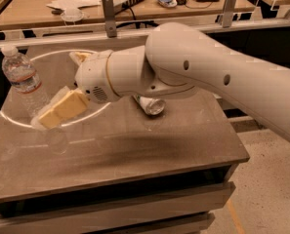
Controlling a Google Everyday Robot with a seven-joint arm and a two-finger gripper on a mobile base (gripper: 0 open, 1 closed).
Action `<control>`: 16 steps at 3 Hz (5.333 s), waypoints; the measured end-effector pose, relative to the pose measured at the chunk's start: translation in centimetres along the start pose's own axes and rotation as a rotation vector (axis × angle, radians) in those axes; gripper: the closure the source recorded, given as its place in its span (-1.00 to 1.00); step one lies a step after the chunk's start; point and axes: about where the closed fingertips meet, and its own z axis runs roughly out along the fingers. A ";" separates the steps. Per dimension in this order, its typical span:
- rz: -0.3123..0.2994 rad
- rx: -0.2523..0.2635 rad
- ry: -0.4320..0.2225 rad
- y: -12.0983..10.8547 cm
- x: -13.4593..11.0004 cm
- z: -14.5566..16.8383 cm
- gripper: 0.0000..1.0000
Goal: Knock water bottle over
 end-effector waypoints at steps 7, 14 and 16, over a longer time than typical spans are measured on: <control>-0.520 0.015 -0.053 -5.5 -7.8 2.6 0.93; -0.684 -0.528 0.530 5.5 -1.3 2.5 1.00; -0.727 -0.647 0.761 5.1 2.3 4.3 1.00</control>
Offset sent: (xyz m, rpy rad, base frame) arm 0.0710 0.1028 -0.0323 0.0684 0.0510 0.0373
